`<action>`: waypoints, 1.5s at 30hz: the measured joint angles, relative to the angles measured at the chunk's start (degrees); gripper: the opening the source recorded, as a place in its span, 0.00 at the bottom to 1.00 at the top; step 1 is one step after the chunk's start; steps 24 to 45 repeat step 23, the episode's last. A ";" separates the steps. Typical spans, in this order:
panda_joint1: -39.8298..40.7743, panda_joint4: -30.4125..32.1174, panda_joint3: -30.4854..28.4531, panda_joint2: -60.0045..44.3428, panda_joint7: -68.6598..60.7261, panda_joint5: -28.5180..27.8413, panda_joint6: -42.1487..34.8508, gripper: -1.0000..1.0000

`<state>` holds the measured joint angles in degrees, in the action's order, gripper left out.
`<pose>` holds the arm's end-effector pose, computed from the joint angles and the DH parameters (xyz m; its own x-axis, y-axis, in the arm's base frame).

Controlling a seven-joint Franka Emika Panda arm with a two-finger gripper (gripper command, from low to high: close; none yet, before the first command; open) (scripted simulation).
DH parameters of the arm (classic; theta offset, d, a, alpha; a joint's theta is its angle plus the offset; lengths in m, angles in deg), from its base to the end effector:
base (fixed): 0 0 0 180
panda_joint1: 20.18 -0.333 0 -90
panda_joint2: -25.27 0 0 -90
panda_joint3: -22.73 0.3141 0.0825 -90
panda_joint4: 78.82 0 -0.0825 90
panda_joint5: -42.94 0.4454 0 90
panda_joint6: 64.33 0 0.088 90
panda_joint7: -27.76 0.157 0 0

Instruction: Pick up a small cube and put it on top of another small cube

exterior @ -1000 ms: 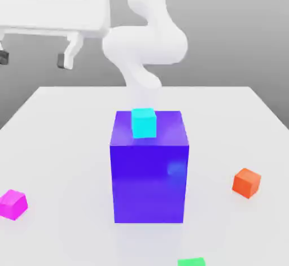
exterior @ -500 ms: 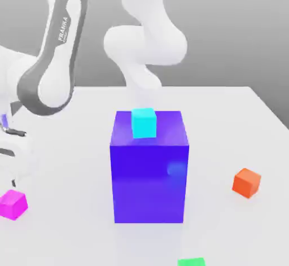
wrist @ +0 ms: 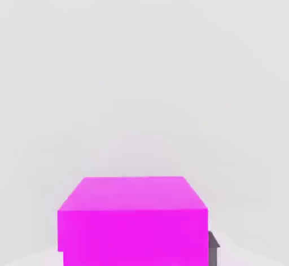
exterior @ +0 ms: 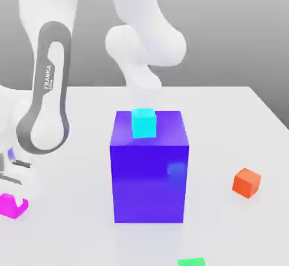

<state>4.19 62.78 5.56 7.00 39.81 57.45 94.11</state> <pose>0.3546 -0.3461 0.0645 0.4018 -0.9157 -0.0004 -0.9157 -0.4018 0.0007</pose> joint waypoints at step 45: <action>-35.43 -13.55 15.50 -5.38 35.19 -13.00 -6.76 1.00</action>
